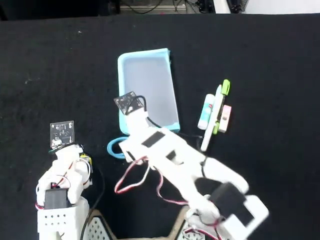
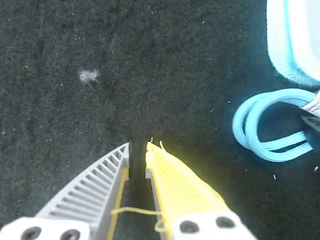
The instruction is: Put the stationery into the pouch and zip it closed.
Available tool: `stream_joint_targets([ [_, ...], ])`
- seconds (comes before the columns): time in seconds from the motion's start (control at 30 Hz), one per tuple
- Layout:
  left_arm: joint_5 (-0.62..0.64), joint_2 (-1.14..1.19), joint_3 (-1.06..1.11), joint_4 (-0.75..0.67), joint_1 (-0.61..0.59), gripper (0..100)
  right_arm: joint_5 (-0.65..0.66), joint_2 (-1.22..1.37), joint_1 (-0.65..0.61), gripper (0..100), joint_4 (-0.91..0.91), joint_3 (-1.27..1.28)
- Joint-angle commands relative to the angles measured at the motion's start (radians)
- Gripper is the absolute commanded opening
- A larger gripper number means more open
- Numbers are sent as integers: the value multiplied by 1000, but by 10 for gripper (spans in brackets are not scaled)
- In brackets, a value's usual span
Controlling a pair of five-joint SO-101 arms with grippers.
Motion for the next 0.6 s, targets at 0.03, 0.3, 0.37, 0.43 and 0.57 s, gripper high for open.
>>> stream_joint_targets([
  [0.03,0,-5,22,5,1,66,-37,84,-8,263,141,-163],
  [0.3,0,-5,22,5,1,66,233,163,135,261,483,-302],
  [0.37,0,-5,22,5,1,66,302,162,181,249,552,-321],
  [0.43,0,-5,22,5,1,66,345,140,219,202,600,-337],
  [0.57,0,-5,22,5,1,66,404,35,272,146,663,-335],
])
